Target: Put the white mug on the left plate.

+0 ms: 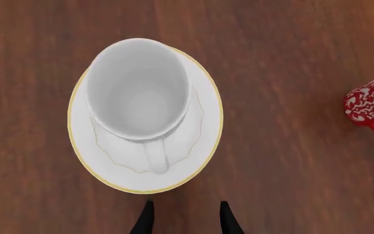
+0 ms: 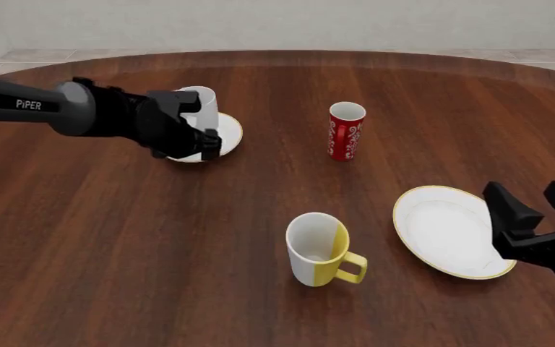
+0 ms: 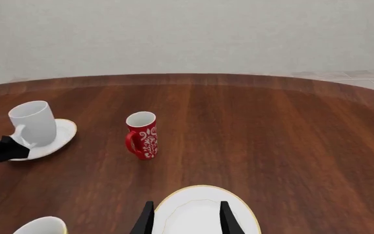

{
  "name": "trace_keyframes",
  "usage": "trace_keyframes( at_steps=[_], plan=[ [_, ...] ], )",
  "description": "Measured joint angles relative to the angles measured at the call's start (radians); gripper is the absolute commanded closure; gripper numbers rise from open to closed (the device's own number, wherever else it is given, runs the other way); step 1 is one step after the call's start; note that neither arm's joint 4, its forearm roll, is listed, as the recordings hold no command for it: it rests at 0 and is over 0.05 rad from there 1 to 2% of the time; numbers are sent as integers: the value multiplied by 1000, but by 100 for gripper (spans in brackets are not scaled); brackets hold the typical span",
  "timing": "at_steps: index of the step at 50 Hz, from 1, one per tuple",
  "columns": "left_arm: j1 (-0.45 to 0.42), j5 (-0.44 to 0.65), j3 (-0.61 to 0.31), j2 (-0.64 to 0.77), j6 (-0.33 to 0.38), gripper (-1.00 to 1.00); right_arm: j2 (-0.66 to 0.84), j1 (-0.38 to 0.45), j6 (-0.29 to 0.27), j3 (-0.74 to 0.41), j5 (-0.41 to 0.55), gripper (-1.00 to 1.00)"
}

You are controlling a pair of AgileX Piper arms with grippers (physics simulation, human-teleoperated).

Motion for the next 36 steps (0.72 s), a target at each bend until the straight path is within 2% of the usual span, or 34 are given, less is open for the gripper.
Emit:
trace_keyframes(
  at_steps=[15, 16, 27, 28, 36],
  plan=[
    [-8, -28, 107, -176, 53, -100, 26, -1, 0, 0, -25, -100],
    [-10, -30, 114, -192, 56, 100, 24, -1, 0, 0, -23, -100],
    [-13, -52, 197, -393, 121, 100, 11, 1, -1, 0, -12, -100],
    [-11, -52, 203, -410, 126, -100, 10, 1, -1, 0, -11, -100],
    [-5, -51, 241, -531, 153, -100, -1, 2, -1, 0, -2, -100]
  ],
)
